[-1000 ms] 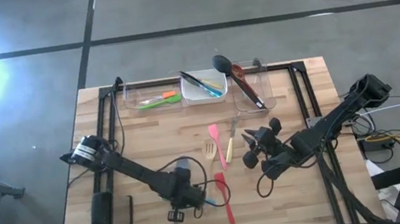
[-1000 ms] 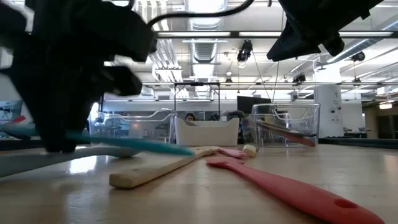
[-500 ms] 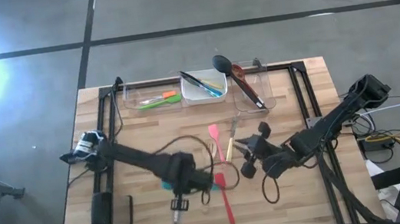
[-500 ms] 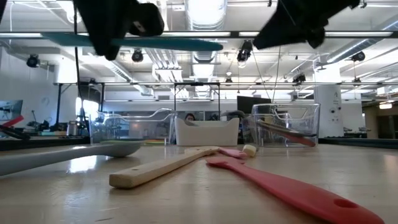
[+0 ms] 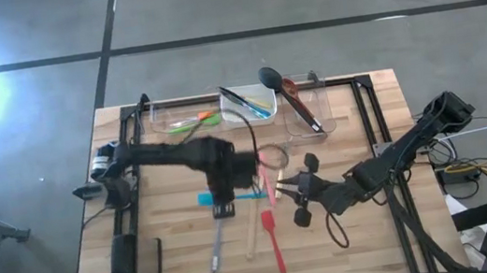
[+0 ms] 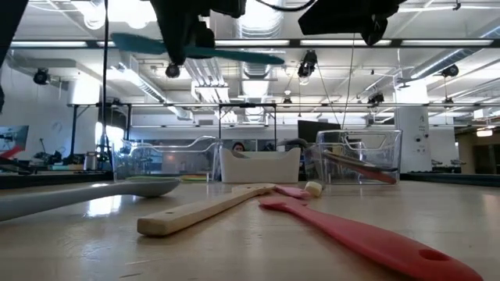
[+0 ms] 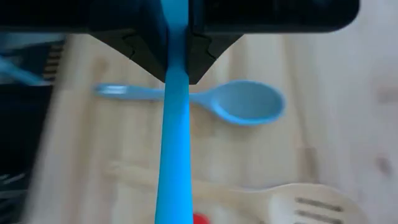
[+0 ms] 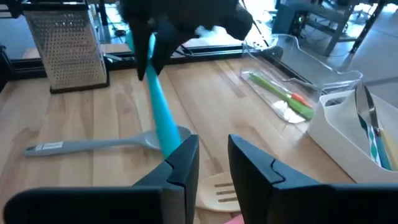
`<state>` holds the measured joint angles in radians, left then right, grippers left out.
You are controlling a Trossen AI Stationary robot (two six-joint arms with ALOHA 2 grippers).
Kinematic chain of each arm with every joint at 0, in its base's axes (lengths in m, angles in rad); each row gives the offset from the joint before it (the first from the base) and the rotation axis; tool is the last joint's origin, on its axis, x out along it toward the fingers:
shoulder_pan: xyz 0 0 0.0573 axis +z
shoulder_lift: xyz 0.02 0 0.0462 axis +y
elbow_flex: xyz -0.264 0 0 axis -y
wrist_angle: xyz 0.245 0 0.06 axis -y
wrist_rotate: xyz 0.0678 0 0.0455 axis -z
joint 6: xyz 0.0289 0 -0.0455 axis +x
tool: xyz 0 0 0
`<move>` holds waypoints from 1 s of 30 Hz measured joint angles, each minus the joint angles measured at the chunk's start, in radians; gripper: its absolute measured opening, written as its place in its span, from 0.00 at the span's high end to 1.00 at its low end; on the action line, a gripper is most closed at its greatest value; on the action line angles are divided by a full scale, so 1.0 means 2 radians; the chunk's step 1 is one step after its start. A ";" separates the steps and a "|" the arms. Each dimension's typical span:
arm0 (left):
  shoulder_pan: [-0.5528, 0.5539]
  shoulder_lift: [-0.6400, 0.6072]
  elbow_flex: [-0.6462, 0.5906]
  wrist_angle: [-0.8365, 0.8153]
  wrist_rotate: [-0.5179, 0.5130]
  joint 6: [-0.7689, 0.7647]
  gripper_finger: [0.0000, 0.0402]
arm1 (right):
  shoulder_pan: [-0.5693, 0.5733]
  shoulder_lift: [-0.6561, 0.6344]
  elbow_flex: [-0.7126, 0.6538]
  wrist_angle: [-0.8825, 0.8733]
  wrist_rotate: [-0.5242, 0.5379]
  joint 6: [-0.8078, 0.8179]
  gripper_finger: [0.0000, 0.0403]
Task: Pick & Place Kitchen Items
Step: Put the blue spatula into the left transparent bin
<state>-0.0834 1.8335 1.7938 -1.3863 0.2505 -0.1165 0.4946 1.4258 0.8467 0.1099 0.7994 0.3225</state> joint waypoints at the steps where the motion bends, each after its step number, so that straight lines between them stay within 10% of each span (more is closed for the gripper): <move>1: 0.012 -0.001 0.001 0.002 0.026 0.000 0.91 | 0.000 0.000 0.000 0.005 0.000 -0.005 0.79; 10: 0.113 -0.003 0.001 0.015 0.279 -0.009 0.91 | 0.000 0.021 0.023 0.052 -0.019 -0.108 0.74; 30: 0.130 -0.001 -0.007 -0.001 0.255 -0.017 0.91 | -0.039 0.203 0.372 -0.421 -0.031 -0.113 0.54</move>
<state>0.1763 1.8317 1.7798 -1.3891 0.7609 -0.1498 0.4164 1.8325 1.5906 -0.7314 0.7376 0.0969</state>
